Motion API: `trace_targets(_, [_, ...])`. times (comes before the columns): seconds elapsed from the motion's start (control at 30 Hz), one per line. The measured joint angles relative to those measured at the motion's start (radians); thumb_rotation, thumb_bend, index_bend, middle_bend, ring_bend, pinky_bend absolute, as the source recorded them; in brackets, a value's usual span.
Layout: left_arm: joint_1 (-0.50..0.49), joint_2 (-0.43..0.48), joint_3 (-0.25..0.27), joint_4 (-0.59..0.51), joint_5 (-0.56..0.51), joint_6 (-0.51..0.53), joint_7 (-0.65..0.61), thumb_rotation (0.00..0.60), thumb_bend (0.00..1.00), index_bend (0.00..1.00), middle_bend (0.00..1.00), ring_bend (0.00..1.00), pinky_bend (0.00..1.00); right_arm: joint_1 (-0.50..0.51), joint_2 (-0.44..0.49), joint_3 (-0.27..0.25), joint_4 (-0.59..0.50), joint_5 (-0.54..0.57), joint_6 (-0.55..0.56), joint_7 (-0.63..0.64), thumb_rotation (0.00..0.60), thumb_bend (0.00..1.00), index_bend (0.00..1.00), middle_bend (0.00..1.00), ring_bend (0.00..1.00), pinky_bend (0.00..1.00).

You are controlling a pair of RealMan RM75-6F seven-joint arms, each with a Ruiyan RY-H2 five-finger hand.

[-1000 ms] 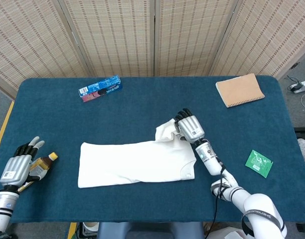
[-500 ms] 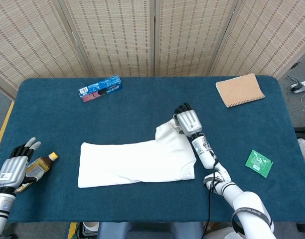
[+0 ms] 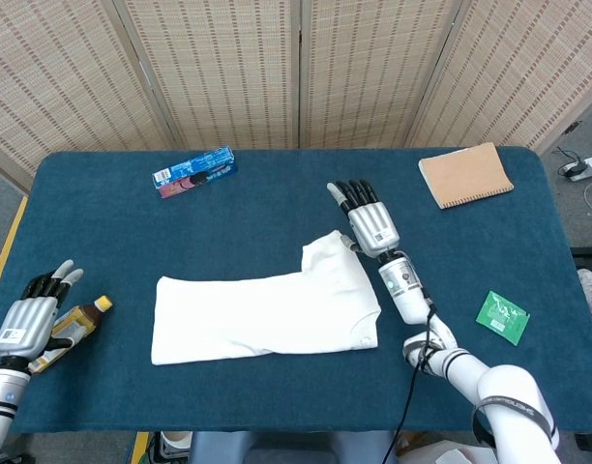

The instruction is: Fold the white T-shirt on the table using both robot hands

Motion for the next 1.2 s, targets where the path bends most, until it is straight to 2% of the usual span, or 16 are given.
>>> trace_targets(0.2, [-0.023, -0.027, 0.003, 0.080, 0.112, 0.008, -0.034, 0.600, 0.28, 0.16, 0.02, 0.03, 0.01, -0.070, 0.172, -0.001, -0.295, -0.007, 0.090, -0.054, 0.600, 0.21, 0.10, 0.14, 0.00, 0.00])
trace_targets(0.43, [-0.062, -0.082, 0.026, 0.214, 0.270, 0.018, -0.103, 0.600, 0.28, 0.24, 0.08, 0.06, 0.01, -0.182, 0.444, -0.003, -0.705, 0.004, 0.173, -0.154, 0.600, 0.21, 0.15, 0.17, 0.01, 0.00])
trace_targets(0.57, [-0.086, -0.125, 0.049, 0.304, 0.349, 0.020, -0.158, 0.600, 0.28, 0.28, 0.10, 0.06, 0.01, -0.256, 0.584, -0.010, -0.872, 0.007, 0.226, -0.196, 0.600, 0.21, 0.17, 0.18, 0.02, 0.00])
trace_targets(0.73, [-0.125, -0.186, 0.078, 0.438, 0.444, 0.026, -0.217, 0.600, 0.28, 0.30, 0.11, 0.07, 0.01, -0.329, 0.672, -0.028, -0.976, -0.011, 0.292, -0.227, 0.600, 0.21, 0.18, 0.19, 0.02, 0.00])
trace_targets(0.97, [-0.174, -0.291, 0.108, 0.655, 0.539, 0.068, -0.244, 0.600, 0.21, 0.32, 0.12, 0.08, 0.01, -0.366, 0.700, -0.051, -1.027, -0.053, 0.322, -0.232, 0.600, 0.21, 0.21, 0.20, 0.03, 0.00])
trace_targets(1.2, [-0.212, -0.411, 0.139, 0.872, 0.592, 0.105, -0.275, 0.600, 0.20, 0.33, 0.13, 0.08, 0.01, -0.404, 0.706, -0.081, -1.038, -0.100, 0.359, -0.212, 0.600, 0.21, 0.24, 0.22, 0.05, 0.00])
